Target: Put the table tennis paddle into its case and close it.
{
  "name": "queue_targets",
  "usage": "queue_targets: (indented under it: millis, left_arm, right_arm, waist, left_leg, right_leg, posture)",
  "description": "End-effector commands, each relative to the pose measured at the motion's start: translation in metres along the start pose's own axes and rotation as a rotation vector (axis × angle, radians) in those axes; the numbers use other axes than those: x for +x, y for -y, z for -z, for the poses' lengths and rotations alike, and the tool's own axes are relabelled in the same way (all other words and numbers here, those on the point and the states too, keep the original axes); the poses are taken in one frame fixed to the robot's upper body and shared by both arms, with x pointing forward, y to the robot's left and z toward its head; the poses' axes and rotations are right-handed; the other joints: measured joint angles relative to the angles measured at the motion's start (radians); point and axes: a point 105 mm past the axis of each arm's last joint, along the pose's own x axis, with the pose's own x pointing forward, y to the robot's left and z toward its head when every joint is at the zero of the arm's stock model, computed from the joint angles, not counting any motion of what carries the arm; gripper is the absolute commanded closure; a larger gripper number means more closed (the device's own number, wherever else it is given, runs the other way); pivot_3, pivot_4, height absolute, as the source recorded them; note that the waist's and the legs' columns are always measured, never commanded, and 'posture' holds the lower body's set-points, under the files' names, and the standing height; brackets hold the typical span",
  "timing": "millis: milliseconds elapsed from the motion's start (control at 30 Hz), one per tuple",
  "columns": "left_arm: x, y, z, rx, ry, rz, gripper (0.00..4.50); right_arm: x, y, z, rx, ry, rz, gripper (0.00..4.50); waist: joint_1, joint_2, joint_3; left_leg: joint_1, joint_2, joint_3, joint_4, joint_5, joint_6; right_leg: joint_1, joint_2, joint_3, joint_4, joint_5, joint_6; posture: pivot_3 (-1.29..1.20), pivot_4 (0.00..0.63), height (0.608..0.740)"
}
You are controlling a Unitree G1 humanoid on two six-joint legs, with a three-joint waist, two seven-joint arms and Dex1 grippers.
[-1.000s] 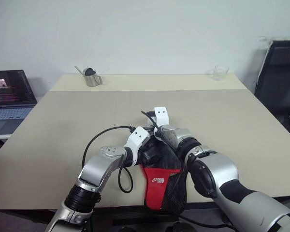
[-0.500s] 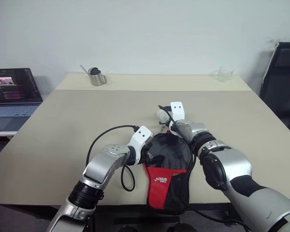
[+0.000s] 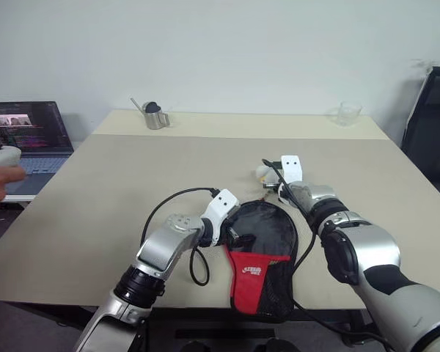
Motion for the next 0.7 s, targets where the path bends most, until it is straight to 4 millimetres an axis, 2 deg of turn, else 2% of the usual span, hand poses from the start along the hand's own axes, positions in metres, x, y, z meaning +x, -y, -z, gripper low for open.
queue_targets:
  millis: [33, 233, 433, 567, 700]
  left_arm:
    - [0.009, 0.008, 0.018, -0.030, -0.068, 0.045, 0.00]
    - [0.012, 0.008, 0.017, -0.023, -0.069, 0.059, 0.00]
    - [0.015, 0.010, 0.016, -0.014, -0.071, 0.073, 0.00]
    - [0.016, 0.009, 0.016, -0.010, -0.073, 0.076, 0.00]
    - [0.016, 0.008, 0.016, -0.005, -0.075, 0.081, 0.00]
  right_arm:
    - [-0.014, 0.047, -0.032, -0.025, 0.100, 0.128, 4.46]
    - [-0.019, 0.073, -0.024, -0.052, 0.065, 0.163, 4.46]
    - [-0.026, 0.089, -0.009, -0.094, 0.005, 0.148, 4.46]
    - [-0.037, 0.095, -0.002, -0.141, -0.026, 0.102, 4.46]
    - [-0.052, 0.091, 0.007, -0.231, -0.058, 0.024, 4.46]
  waist:
    - [0.005, 0.000, 0.000]
    - [0.020, 0.002, -0.001]
    - [0.027, 0.002, -0.001]
    - [0.032, 0.002, -0.001]
    - [0.035, 0.004, -0.002]
  left_leg:
    - [0.000, 0.000, 0.000, 0.000, 0.000, 0.000]
    - [0.000, -0.002, 0.000, 0.000, 0.001, 0.001]
    - [-0.001, -0.003, 0.001, 0.000, 0.001, 0.003]
    - [-0.002, -0.005, 0.001, 0.000, 0.002, 0.003]
    - [-0.002, -0.005, 0.001, -0.002, 0.002, 0.003]
  right_leg:
    - [0.001, -0.001, -0.001, -0.001, 0.000, 0.000]
    - [0.006, -0.005, -0.003, -0.009, 0.000, 0.000]
    - [0.011, -0.009, -0.003, -0.018, 0.003, 0.005]
    - [0.011, -0.014, -0.003, -0.020, 0.003, 0.006]
    - [0.011, -0.015, -0.003, -0.020, 0.003, 0.006]
  posture:
    - [0.00, 0.150, 0.740]
    - [0.00, 0.150, 0.740]
    - [0.00, 0.150, 0.740]
    - [0.00, 0.150, 0.740]
    - [0.00, 0.150, 0.740]
